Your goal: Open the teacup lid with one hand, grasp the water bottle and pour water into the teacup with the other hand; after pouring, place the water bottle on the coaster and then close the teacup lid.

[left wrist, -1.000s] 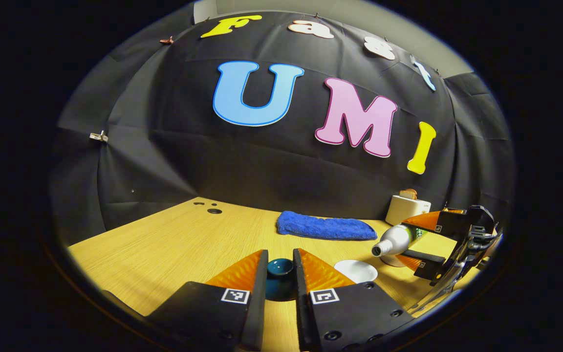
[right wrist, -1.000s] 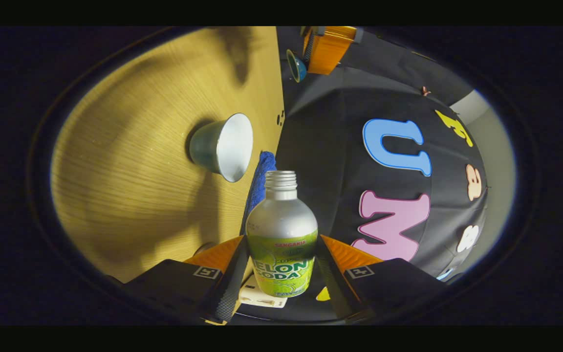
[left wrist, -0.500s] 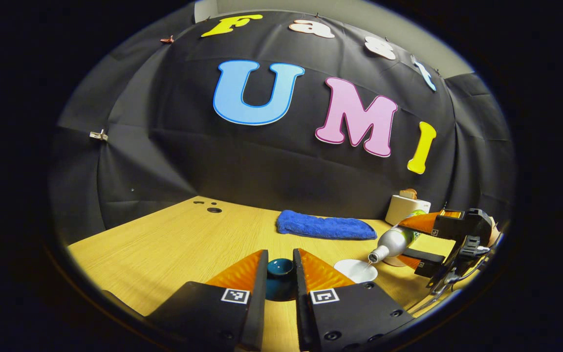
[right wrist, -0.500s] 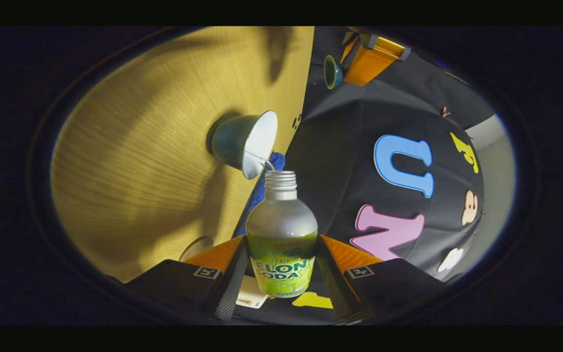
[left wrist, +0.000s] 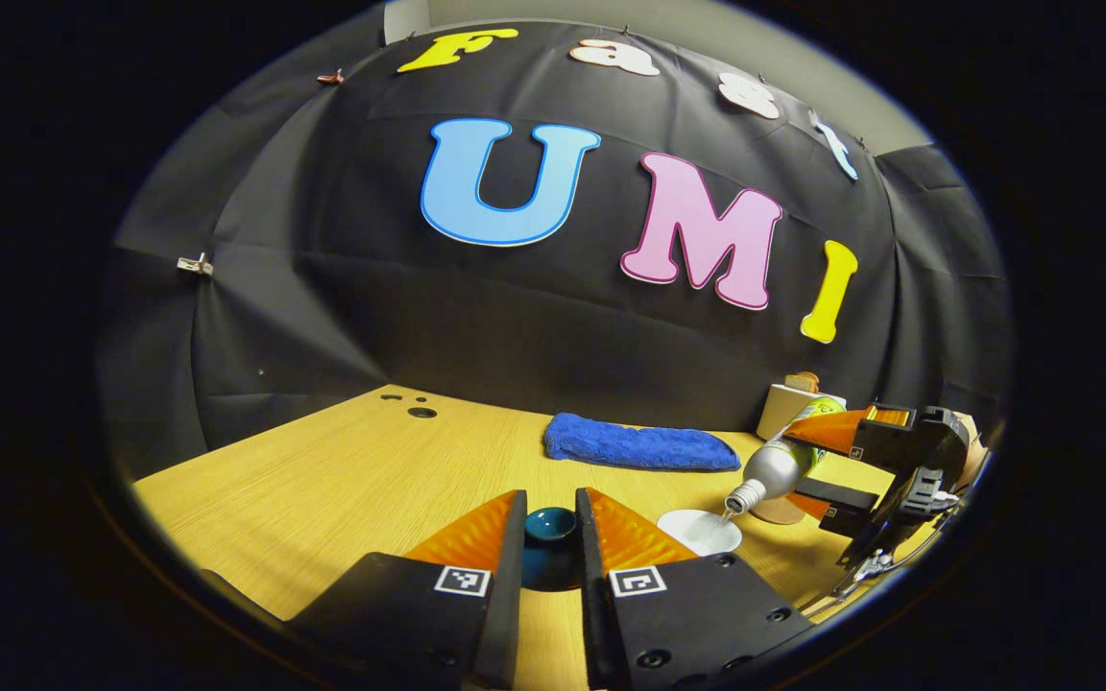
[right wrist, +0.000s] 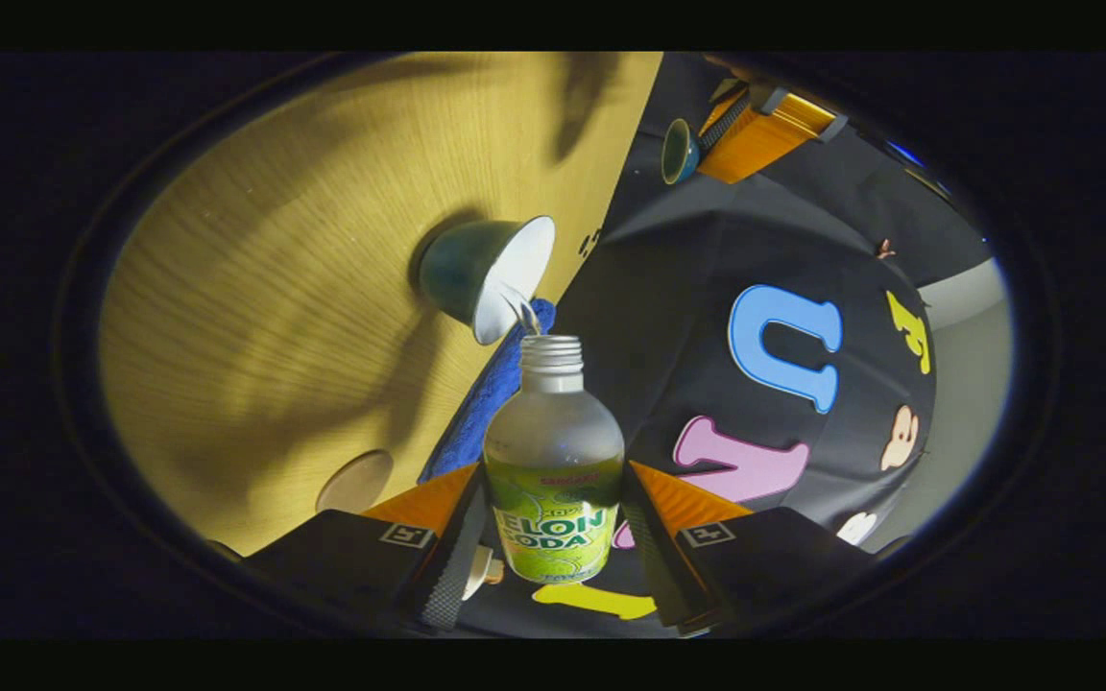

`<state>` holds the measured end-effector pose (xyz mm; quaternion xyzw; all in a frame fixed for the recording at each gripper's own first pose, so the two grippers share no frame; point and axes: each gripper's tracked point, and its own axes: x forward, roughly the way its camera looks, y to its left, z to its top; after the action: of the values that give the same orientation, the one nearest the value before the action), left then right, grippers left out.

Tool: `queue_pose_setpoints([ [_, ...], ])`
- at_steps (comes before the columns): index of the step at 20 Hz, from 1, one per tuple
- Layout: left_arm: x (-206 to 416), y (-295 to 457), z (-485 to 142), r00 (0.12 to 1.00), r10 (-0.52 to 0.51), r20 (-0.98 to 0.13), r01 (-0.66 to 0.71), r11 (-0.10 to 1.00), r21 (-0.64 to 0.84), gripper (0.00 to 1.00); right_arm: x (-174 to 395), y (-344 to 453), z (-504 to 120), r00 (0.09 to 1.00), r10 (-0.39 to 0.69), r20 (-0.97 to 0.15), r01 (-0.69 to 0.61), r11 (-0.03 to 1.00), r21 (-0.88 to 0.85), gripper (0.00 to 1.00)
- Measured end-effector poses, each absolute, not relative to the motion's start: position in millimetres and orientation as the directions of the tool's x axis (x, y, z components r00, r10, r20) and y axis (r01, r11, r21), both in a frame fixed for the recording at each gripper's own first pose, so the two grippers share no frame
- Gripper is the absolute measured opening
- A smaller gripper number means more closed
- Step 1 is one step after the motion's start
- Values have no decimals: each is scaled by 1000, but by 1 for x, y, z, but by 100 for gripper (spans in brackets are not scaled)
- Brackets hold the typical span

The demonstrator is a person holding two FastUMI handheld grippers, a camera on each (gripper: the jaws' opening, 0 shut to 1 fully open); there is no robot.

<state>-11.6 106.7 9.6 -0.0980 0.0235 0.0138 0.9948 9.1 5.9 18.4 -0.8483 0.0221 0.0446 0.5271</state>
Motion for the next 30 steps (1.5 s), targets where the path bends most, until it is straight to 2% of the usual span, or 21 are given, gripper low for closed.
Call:
queue_pose_setpoints([
  [16,-12,109,11,999,19,-50,-29,978,-206,31,10,16,33,994,109,10,76,-627,-776,78],
  [30,-14,111,11,998,21,-51,-31,978,-204,31,11,19,33,992,127,4,86,-646,-758,77],
])
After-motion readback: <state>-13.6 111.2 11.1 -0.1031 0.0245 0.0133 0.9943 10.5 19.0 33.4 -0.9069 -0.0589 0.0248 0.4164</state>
